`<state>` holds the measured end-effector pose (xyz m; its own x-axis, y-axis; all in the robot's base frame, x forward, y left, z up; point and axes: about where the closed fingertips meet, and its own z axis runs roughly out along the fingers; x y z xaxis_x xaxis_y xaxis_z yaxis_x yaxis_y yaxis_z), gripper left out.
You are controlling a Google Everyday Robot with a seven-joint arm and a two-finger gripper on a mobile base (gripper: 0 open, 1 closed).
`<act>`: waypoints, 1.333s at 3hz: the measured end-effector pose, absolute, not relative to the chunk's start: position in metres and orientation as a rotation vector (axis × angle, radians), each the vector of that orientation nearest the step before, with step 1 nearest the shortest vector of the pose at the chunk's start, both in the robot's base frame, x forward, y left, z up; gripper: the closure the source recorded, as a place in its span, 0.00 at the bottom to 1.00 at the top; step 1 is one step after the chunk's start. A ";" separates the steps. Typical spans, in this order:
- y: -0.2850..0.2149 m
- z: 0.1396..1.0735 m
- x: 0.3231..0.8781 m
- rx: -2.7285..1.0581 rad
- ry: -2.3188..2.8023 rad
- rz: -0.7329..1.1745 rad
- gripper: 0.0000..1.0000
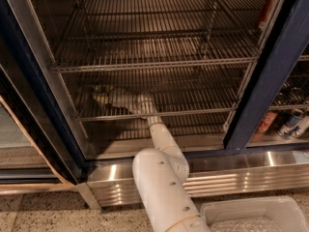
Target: Pick redbull can from bottom shelf of fridge
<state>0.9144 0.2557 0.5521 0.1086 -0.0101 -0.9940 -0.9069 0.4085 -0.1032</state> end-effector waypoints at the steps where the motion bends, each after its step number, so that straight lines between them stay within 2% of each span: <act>1: 0.252 0.558 0.912 -0.930 1.277 0.819 1.00; 4: 0.232 0.581 0.879 -0.930 1.238 0.756 1.00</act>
Offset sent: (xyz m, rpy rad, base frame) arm -0.0492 -0.0295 0.0342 0.0047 -0.0649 -0.0477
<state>0.8794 0.2325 0.5814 0.1840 -0.0129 -0.9828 -0.8802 0.4429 -0.1706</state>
